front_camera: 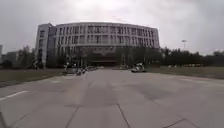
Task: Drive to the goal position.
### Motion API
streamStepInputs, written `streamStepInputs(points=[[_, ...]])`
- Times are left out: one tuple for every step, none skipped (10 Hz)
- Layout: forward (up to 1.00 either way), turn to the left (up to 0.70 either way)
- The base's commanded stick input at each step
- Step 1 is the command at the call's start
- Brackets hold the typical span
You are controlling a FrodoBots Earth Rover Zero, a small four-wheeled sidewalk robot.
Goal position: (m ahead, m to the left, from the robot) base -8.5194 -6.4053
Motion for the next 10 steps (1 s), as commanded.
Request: streamStepInputs(points=[[1.0,0.0],[1.0,0.0],[1.0,0.0],[1.0,0.0],[1.0,0.0],[1.0,0.0],[1.0,0.0],[1.0,0.0],[1.0,0.0],[1.0,0.0]])
